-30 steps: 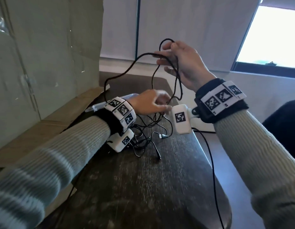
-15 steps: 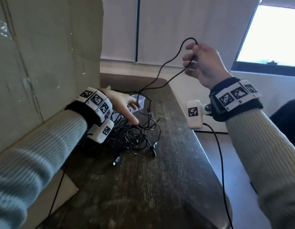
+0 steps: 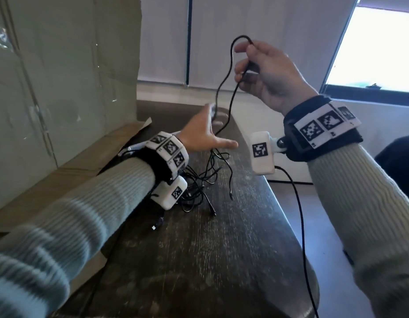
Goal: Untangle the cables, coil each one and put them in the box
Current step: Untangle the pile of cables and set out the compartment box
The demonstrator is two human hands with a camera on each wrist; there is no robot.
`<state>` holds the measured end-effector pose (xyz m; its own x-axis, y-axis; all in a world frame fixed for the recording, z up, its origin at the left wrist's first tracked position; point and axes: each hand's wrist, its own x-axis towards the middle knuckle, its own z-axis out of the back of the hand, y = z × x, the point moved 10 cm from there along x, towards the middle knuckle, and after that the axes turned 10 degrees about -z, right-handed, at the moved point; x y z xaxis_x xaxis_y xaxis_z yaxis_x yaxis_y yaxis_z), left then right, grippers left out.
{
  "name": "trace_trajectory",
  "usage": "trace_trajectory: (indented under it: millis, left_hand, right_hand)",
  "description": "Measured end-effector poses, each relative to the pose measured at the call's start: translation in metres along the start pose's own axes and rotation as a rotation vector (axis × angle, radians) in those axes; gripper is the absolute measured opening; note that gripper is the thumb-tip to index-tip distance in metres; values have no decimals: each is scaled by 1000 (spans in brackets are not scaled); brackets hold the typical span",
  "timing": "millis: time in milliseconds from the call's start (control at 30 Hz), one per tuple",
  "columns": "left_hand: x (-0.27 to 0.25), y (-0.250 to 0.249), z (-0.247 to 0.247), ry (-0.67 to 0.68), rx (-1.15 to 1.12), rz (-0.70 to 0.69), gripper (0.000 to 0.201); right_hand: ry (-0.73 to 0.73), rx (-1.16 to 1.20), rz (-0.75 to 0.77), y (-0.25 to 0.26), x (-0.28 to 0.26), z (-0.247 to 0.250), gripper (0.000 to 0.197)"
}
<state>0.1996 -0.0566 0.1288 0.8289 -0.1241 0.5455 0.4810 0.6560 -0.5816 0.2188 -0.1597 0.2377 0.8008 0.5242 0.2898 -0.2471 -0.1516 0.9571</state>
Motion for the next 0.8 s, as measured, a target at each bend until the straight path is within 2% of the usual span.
trace_trajectory:
  millis: [100, 133, 233, 300, 367, 433, 500, 567, 667, 733, 800]
  left_hand:
    - [-4, 13, -34, 173, 128, -55, 33]
    - [-6, 20, -38, 208, 156, -40, 19]
    - [-14, 44, -24, 213, 158, 32, 15]
    - [-20, 58, -5, 238, 284, 56, 17]
    - [-25, 65, 15, 230, 363, 66, 18]
    - [-28, 59, 28, 205, 390, 51, 22]
    - [-27, 46, 32, 179, 402, 29, 28]
    - [-22, 27, 32, 148, 402, -23, 30]
    - [-13, 10, 29, 128, 355, -73, 31]
    - [-7, 6, 33, 85, 347, -80, 33]
    - [-5, 5, 40, 29, 324, -68, 31]
  right_hand:
    - [4, 181, 77, 21, -4, 8, 24]
    - [-12, 251, 110, 27, -4, 16, 23]
    - [-141, 347, 207, 38, -1, 58, 20]
    - [-312, 208, 246, 42, -4, 92, 22]
    - [-469, 32, 224, 35, -8, 118, 25]
    - [-539, -137, 228, 22, -8, 126, 26]
    - [-473, -389, 235, 6, -1, 104, 21]
    - [-329, -673, 195, -19, 5, 65, 19]
    - [-46, -817, 73, -67, -1, 5, 45]
    - [129, -943, 43, -93, -8, -30, 49]
    - [117, -1075, 41, -105, -7, -38, 46]
